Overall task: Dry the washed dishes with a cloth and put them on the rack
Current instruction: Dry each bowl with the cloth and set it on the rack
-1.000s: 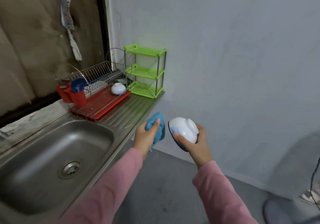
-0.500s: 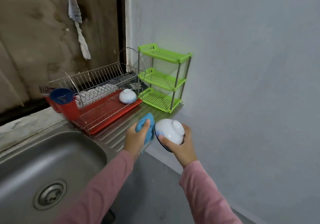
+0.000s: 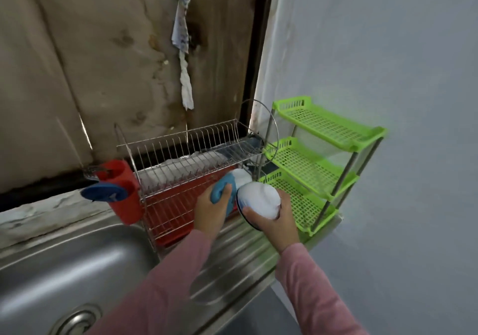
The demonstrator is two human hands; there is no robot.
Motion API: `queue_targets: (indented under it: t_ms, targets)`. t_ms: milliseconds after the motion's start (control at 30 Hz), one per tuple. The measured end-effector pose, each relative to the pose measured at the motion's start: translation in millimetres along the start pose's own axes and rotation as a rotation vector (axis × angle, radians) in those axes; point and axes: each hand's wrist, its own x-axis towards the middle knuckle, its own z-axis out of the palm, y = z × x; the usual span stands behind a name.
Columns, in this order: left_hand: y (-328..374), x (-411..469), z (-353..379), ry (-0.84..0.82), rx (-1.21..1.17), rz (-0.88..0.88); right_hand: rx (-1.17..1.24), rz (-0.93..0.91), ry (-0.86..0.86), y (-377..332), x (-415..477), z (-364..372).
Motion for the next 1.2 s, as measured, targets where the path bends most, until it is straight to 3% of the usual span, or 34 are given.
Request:
queue_targets:
  t_ms: [167,467,833,1200]
  targets:
    - [-30.2,30.5,-13.7,0.137,0.077,-0.051,-0.057,0.033,-0.176,25.7,46.4,26.6]
    - [-68.1,58.3,-25.3,0.383,0.106,-0.199,-0.532,0.039,-0.468,60.0,123.9,75.2]
    - [-87.3,59.1,-8.1,0.583,0.053,-0.294,-0.775,-0.117,-0.656,86.4,162.4,112.7]
    - [-78.4,52.1,-2.9,0.736,0.006,-0.241,-0.904,-0.144,-0.707,86.0,166.1,126.3]
